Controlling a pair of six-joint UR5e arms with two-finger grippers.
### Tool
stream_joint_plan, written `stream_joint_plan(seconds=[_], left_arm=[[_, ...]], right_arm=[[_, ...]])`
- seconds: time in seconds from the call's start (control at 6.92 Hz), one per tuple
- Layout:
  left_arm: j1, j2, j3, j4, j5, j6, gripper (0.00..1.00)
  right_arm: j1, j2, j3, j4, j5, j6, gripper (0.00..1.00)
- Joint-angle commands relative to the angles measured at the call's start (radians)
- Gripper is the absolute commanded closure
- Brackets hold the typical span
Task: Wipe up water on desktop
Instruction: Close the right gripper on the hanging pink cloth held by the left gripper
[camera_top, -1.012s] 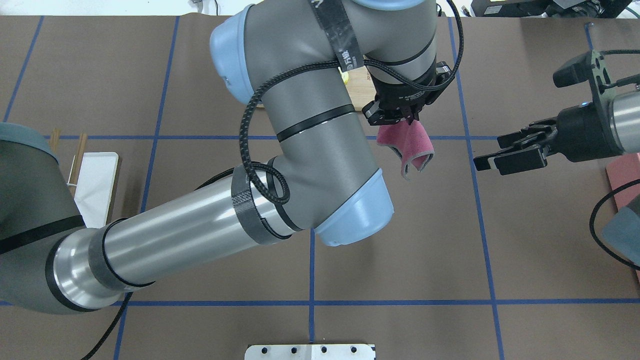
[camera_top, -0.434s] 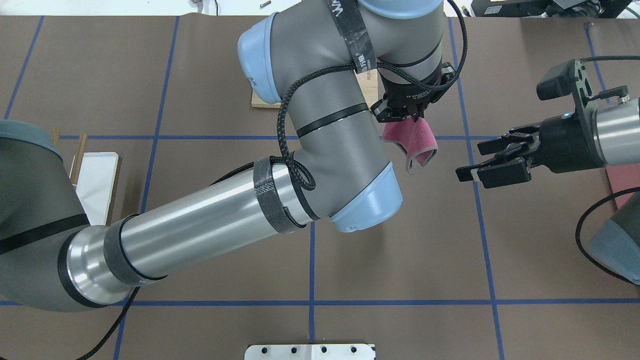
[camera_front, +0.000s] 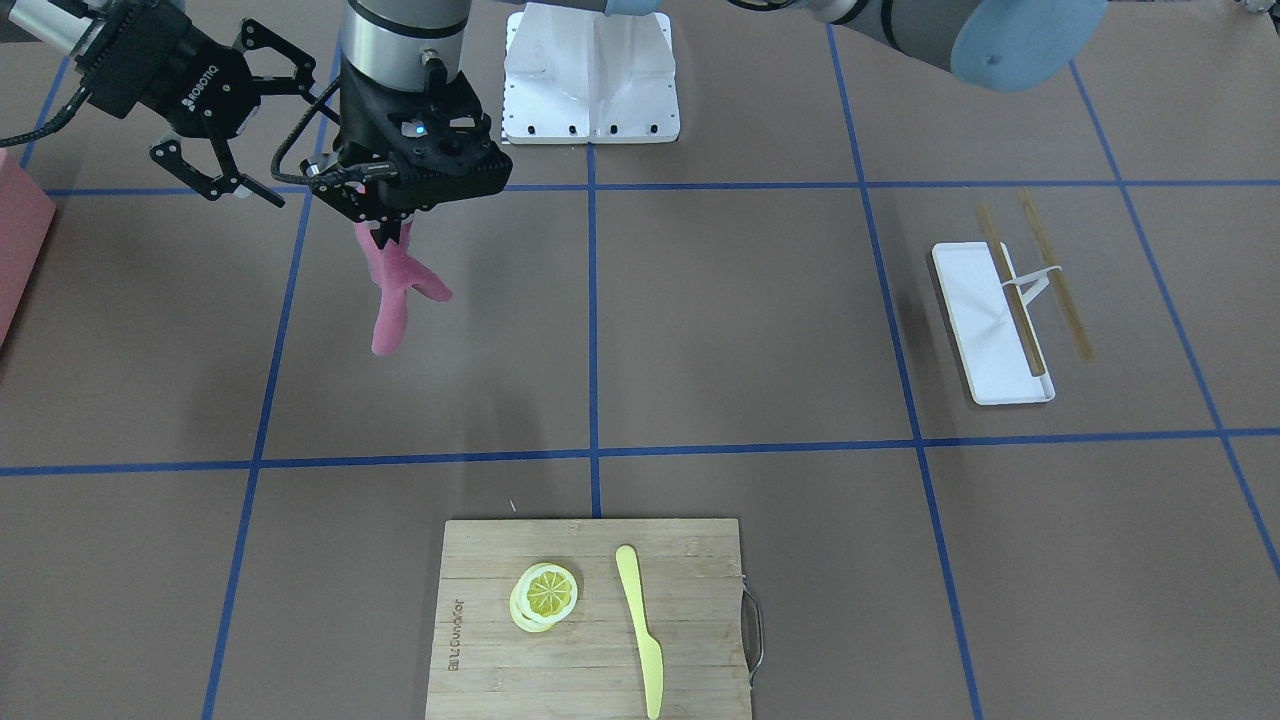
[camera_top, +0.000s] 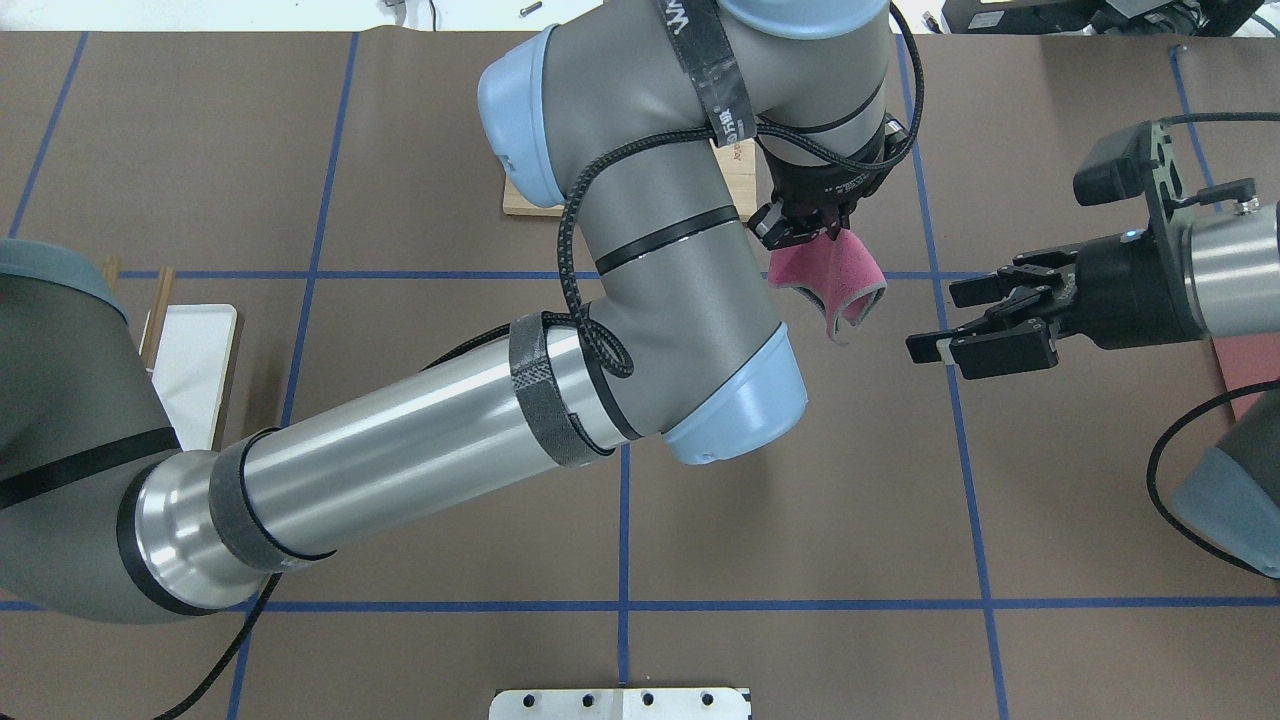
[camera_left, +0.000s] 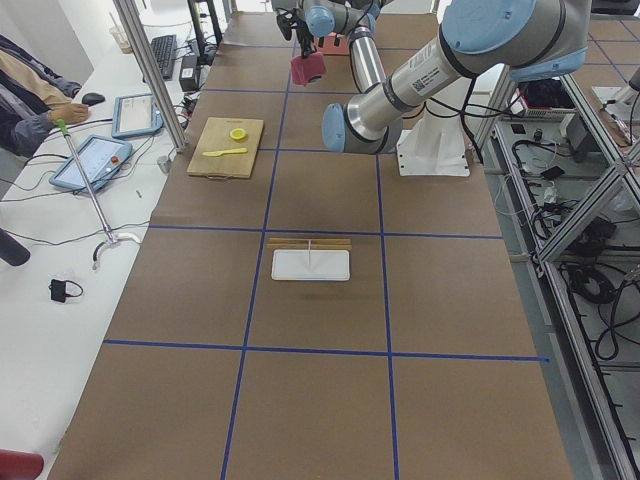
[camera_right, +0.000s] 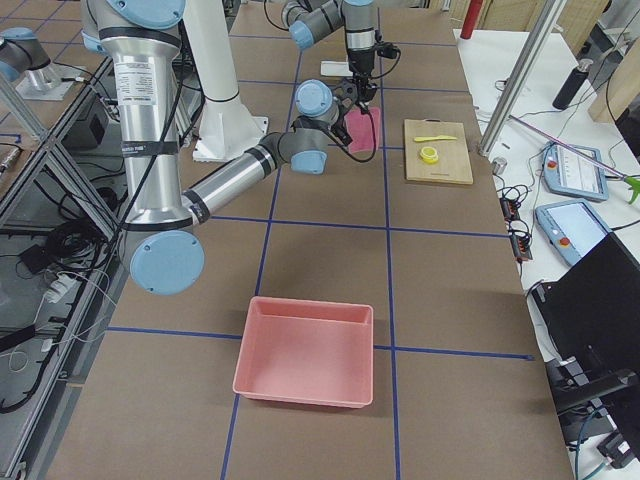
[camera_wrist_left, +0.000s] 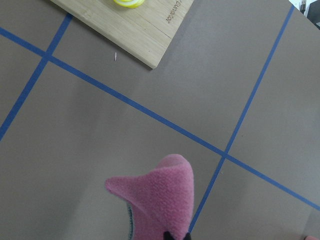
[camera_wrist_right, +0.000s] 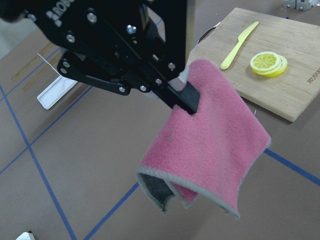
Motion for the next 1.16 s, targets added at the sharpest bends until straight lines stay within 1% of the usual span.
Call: stream_joint_plan(seconds=[0.0, 0.14, 0.58, 1.01], left_arm=[[-0.001, -0.004, -0.014, -0.001, 0.027, -0.113, 1.00], [-0.001, -0.004, -0.023, -0.001, 0.027, -0.138, 1.00], [0.000, -0.005, -0.034, 0.000, 0.025, -0.173, 1.00], [0.003, -0.013, -0.040, -0.001, 0.019, -0.187, 1.00]], right_arm=[[-0.030, 0.005, 0.000, 0.002, -0.067, -0.002, 0.02], [-0.053, 0.014, 0.000, 0.002, -0.096, -0.002, 0.03], [-0.094, 0.014, -0.008, 0.002, -0.227, -0.033, 0.04], [-0.098, 0.014, -0.009, 0.002, -0.271, -0.032, 0.05]])
